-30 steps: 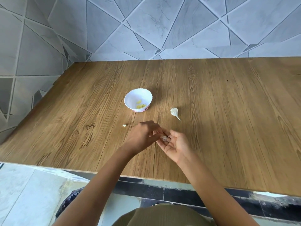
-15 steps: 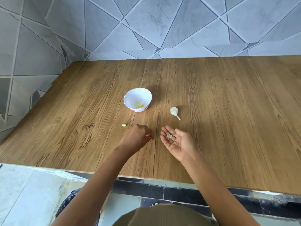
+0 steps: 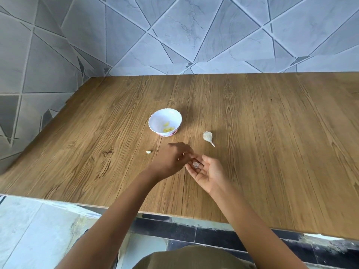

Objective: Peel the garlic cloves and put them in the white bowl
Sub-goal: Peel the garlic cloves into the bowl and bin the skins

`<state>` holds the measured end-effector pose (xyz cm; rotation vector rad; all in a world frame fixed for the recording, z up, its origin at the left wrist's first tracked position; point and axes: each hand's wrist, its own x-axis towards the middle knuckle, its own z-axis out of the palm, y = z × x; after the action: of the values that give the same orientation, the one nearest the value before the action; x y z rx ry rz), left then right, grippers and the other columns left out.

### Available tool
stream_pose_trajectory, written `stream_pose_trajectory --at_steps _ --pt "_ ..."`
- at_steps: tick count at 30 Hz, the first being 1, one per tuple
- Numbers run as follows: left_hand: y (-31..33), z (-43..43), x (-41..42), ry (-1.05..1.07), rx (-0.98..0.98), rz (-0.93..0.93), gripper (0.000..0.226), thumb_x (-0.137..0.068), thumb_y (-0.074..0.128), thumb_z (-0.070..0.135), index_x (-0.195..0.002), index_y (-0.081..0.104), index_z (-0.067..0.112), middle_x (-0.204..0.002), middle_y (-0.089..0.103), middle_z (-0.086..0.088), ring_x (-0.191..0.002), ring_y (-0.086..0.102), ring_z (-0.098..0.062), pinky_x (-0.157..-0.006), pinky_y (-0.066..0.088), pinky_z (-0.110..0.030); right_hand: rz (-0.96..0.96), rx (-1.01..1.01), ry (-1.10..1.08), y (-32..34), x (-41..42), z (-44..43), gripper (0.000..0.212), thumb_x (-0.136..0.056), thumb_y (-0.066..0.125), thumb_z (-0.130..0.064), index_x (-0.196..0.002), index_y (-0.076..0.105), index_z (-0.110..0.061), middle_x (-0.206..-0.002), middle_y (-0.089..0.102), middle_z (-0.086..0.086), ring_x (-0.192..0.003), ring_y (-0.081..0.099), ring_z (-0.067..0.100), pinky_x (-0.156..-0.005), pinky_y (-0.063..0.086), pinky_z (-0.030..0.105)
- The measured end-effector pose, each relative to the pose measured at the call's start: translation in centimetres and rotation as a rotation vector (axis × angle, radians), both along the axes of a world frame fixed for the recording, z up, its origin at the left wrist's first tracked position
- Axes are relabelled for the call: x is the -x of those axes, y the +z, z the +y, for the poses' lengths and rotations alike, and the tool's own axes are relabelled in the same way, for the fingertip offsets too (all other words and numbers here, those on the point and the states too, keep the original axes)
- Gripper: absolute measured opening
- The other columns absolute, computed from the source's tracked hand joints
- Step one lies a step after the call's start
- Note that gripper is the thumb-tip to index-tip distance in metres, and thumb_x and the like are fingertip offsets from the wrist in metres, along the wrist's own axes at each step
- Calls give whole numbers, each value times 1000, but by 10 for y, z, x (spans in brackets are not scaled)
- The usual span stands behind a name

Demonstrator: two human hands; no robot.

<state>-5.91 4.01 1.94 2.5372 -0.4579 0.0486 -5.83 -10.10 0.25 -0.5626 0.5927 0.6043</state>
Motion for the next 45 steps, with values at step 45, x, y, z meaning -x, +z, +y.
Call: stream_pose_trajectory --at_steps 45 --pt "-145 355 382 1572 1103 146 13 -87 63 6 -86 71 16 -81 68 -6 -72 60 -15 -73 51 -31 42 241 919 -134 240 437 32 -101 34 -14 -97 61 3 -78 70 13 -82 63 22 -61 58 26"
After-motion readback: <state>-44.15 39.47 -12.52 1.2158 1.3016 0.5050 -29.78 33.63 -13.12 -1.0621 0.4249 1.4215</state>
